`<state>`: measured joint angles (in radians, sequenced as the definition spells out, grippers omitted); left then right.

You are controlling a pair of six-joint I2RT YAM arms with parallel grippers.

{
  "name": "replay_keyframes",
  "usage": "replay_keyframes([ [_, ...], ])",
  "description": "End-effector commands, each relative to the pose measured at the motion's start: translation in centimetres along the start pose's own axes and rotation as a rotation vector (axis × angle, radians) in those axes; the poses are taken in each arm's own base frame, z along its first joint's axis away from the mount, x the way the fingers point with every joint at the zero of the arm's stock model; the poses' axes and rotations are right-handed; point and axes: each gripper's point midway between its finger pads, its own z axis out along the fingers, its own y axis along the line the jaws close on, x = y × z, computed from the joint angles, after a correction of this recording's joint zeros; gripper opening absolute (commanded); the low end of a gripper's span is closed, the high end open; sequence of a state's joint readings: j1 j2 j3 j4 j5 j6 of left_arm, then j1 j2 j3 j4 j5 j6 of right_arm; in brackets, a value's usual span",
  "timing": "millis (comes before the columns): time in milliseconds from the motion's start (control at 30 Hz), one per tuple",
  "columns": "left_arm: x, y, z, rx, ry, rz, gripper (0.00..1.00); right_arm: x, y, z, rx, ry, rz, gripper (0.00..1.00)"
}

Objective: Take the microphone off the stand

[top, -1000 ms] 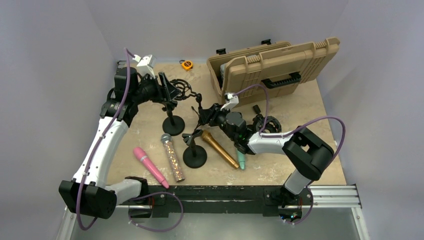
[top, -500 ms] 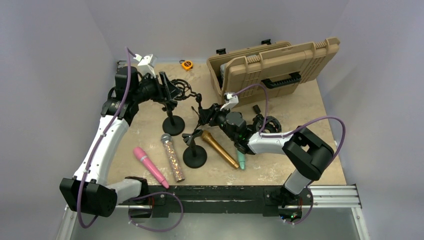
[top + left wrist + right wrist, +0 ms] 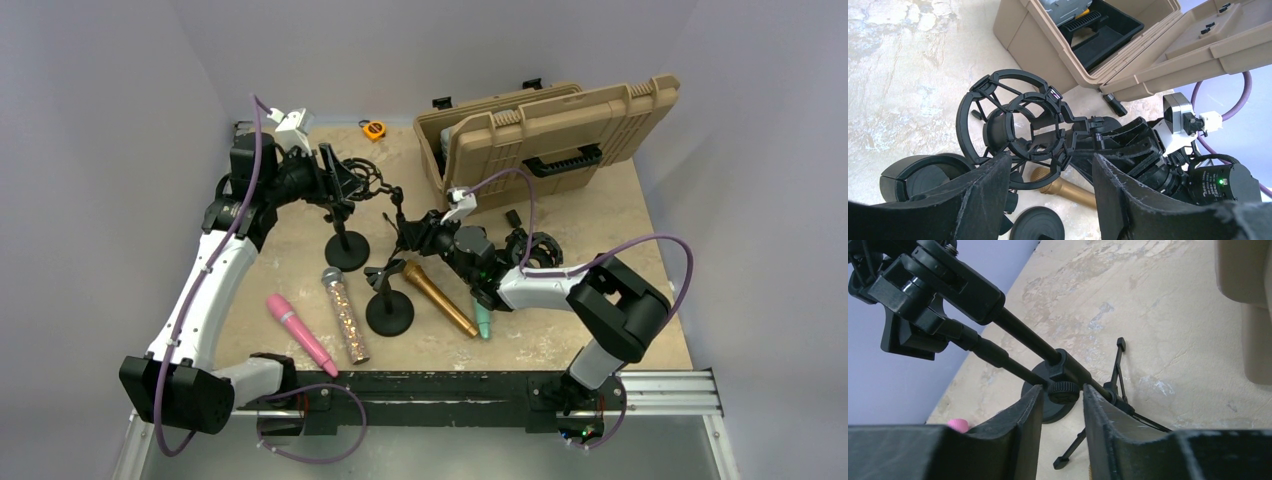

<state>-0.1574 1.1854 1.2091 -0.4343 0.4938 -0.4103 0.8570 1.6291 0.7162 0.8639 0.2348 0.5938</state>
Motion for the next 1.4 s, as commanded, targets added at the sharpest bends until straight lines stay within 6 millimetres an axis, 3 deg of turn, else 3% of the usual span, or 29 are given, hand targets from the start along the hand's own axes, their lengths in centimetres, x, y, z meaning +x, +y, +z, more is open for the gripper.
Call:
replay_keyframes([
  [0,-1.1,-0.3,0.0,0.009,-0.021,-0.007,0.59,-2.3,1.8,0.7,-0.056,-0.069,-0.032,0.25],
  [67,-1.0,-0.2,0.2,0.010,-0.014,-0.013,0.59,-2.4,1.7,0.7,-0.046,-0.074,-0.038,0.17],
  [133,-0.9,0.0,0.5,0.009,-0.011,-0.019,0.58,-2.5,1.3,0.8,-0.016,-0.082,-0.047,0.01],
  [267,-0.9,0.7,1.9,0.018,0.009,-0.067,0.57,-1.4,0.1,1.4,0.128,-0.070,-0.080,0.00],
  [400,-1.1,0.8,3.4,0.072,0.042,-0.138,0.56,-0.3,0.8,1.8,0.254,-0.076,-0.111,0.00],
  [467,-1.2,0.8,3.7,0.100,0.051,-0.163,0.55,0.2,1.8,1.9,0.212,-0.053,-0.089,0.00],
  [533,-1.0,1.0,3.5,0.090,0.051,-0.160,0.55,-1.3,3.3,1.5,0.088,-0.069,-0.021,0.00],
  [667,-0.5,1.5,2.7,0.052,0.037,-0.135,0.59,-5.0,6.3,-1.0,-0.163,-0.126,0.090,0.53],
  [733,-0.3,1.4,2.6,0.055,0.042,-0.136,0.59,-5.3,6.5,-1.0,-0.194,-0.122,0.108,0.59],
  [933,-0.3,1.3,2.3,0.055,0.034,-0.129,0.59,-6.0,5.5,0.9,-0.162,-0.127,0.146,0.62],
  [1033,-0.3,1.2,2.2,0.057,0.035,-0.129,0.59,-5.0,4.9,1.8,-0.130,-0.103,0.145,0.61],
  [1167,-0.3,1.1,2.1,0.060,0.033,-0.127,0.59,-3.8,3.3,1.8,-0.072,-0.088,0.147,0.60],
  [1367,-0.4,1.0,2.0,0.063,0.031,-0.123,0.60,-4.0,0.6,1.0,0.050,-0.117,0.129,0.63],
])
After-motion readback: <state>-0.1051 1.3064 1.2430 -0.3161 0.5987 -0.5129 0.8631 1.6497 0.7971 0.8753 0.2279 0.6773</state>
